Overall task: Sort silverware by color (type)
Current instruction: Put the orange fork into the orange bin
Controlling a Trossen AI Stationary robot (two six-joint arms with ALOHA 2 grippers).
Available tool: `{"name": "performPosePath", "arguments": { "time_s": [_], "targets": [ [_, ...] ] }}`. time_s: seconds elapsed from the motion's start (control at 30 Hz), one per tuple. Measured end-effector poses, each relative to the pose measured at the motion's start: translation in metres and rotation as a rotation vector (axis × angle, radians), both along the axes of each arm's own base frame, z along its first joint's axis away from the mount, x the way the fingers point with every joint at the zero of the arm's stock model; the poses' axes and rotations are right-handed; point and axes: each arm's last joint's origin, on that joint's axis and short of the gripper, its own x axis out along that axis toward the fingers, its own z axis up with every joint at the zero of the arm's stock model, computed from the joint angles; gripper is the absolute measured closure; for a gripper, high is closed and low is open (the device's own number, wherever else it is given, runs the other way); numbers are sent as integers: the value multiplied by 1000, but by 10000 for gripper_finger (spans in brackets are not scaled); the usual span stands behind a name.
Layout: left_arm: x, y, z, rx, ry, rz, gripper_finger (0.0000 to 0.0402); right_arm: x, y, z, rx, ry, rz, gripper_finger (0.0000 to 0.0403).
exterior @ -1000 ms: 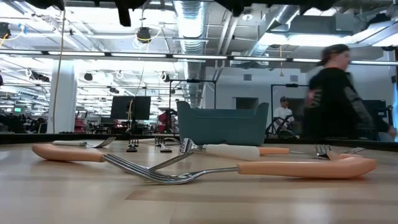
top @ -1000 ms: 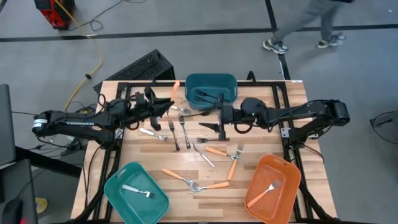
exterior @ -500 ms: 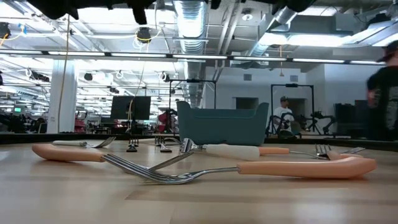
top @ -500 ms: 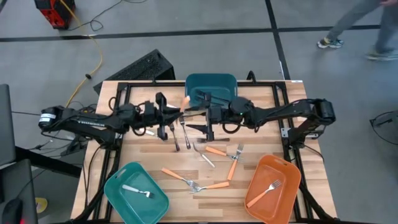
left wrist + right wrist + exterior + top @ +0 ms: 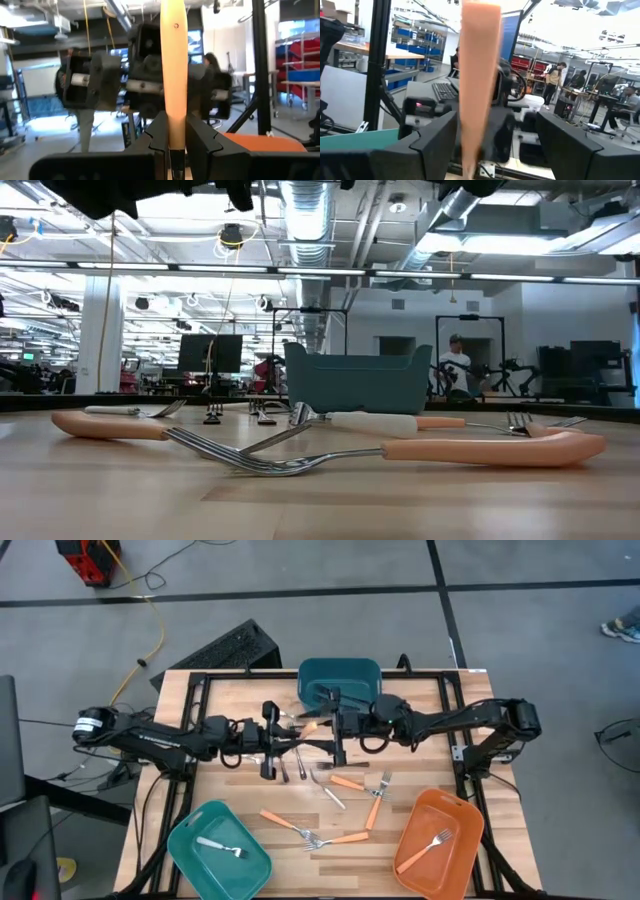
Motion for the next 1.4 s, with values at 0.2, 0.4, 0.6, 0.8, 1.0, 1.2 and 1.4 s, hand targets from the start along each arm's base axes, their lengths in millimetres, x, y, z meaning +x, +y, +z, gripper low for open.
{"name": "performPosePath", "arguments": {
  "time_s": [0.2, 0.4, 0.6, 0.8, 1.0, 1.2, 1.4],
  "targets": [
    [7, 0, -8, -11, 5, -1, 380, 0, 3, -1, 0, 9, 8, 106],
    [8, 0, -7, -11, -2, -1, 380, 1, 4, -4, -1, 47, 11, 126],
    [8, 0, -8, -12, 0, -1, 379, 1, 4, -5, -18, 52, 8, 221],
    [8, 0, -8, -10, 5, 1, 379, 1, 5, -7, -12, 75, 16, 319],
    [8, 0, -9, -17, 14, 3, 377, 1, 4, -8, 12, 91, 16, 319],
    [9, 1, -14, -17, 72, 44, 325, 2, 8, -10, 1, 110, 14, 319],
    [10, 3, -22, -21, 154, 119, 233, 0, 5, -15, 7, 175, -22, 319]
  ]
}}
